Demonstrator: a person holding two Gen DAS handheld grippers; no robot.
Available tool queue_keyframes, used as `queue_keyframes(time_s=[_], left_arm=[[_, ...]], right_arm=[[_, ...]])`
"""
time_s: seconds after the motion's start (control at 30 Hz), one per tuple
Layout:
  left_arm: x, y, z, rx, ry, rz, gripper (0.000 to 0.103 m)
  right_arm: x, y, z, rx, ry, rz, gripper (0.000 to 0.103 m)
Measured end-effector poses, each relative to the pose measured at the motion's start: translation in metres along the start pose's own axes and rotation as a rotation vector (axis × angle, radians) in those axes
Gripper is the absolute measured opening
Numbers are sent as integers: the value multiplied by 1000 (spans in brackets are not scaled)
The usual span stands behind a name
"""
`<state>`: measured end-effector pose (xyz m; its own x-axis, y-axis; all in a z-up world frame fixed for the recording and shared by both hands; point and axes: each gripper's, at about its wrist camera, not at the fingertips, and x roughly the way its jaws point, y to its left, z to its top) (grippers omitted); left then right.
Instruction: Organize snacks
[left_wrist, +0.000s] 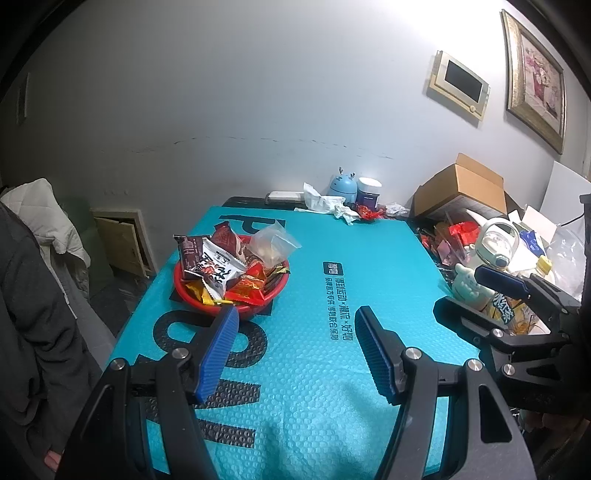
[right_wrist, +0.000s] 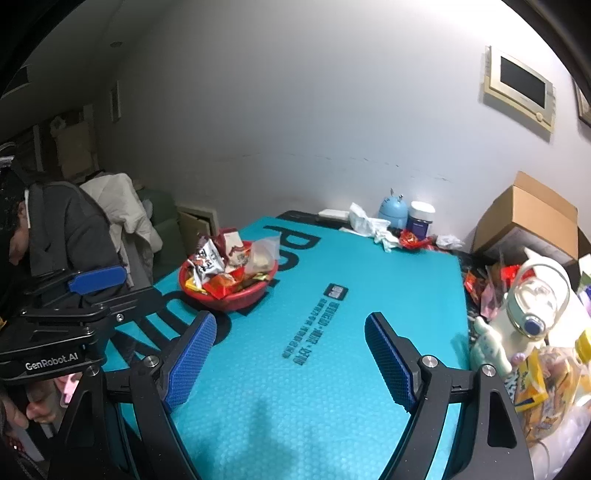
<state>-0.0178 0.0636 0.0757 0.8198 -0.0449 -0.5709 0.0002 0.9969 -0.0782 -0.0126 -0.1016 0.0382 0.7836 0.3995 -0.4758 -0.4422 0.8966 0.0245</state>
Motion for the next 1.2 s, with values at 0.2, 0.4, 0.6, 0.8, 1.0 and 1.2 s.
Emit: queue_keyframes(time_s=[0.2, 0.4, 0.6, 0.8, 1.0, 1.2], left_arm=[[1, 0, 1, 2, 4, -5, 65], [1, 0, 1, 1, 3, -6, 65], [3, 0, 1, 0, 12, -1, 65], [5, 1, 1, -5, 23, 3, 65], [5, -2, 0, 8, 20, 4, 65], [5, -2, -1, 14, 23, 11, 65]], right_arm=[[1, 0, 0, 2, 3, 0, 84], [0, -1, 0, 1, 2, 1, 84], [0, 0, 0, 4, 5, 0, 84], [0, 0, -1, 5, 8, -3, 84], [0, -1, -3, 8, 11, -7, 84], [-2, -1, -5, 12, 10, -14, 84]])
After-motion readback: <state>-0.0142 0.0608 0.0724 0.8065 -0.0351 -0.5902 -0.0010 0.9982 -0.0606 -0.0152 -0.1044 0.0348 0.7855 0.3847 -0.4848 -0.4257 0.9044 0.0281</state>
